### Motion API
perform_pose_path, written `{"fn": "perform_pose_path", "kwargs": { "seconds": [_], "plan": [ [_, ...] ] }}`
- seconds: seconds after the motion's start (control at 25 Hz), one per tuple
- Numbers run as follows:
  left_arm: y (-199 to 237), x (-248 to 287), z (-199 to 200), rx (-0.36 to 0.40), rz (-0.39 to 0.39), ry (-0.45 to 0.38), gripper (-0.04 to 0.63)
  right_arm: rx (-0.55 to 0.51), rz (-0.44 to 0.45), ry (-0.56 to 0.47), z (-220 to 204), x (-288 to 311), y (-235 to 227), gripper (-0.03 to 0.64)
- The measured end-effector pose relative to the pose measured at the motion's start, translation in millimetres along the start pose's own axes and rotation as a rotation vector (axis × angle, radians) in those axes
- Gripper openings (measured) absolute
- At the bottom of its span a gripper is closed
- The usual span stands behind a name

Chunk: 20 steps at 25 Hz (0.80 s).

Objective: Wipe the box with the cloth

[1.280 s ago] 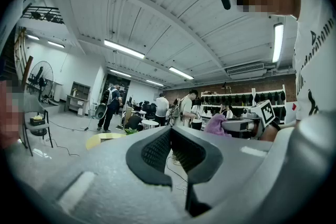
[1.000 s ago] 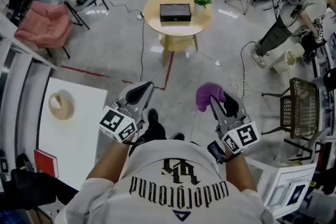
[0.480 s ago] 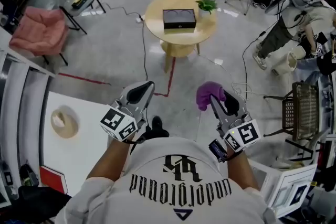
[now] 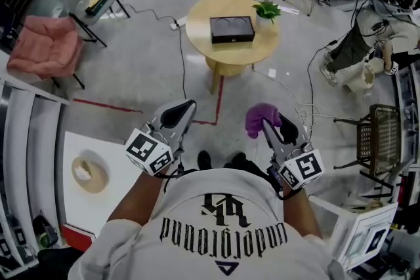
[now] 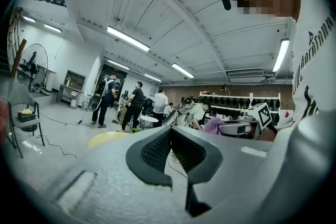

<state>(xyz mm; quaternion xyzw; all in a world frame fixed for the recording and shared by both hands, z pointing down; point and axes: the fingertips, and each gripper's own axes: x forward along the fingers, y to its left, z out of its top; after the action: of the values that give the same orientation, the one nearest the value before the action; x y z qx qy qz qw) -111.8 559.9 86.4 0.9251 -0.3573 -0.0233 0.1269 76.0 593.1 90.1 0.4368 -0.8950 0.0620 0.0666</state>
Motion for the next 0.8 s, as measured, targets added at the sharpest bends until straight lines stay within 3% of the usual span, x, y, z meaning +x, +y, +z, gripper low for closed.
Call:
{"fn": "perform_pose_path", "kwargs": {
  "seconds": [0.28,0.48,0.8],
  "plan": [
    [32,26,-3,-0.019,0.033,0.024,0.008,0.022,0.017,0.017,-9,39,-36,0.137],
    [59,56,6,0.043,0.105,0.038,0.008,0.035,0.066,0.022,-11,77,-74,0.137],
    [102,143,3,-0.015,0.157,0.047,0.008,0.042,0.116,0.05,-11,125,-166,0.137]
  ]
}}
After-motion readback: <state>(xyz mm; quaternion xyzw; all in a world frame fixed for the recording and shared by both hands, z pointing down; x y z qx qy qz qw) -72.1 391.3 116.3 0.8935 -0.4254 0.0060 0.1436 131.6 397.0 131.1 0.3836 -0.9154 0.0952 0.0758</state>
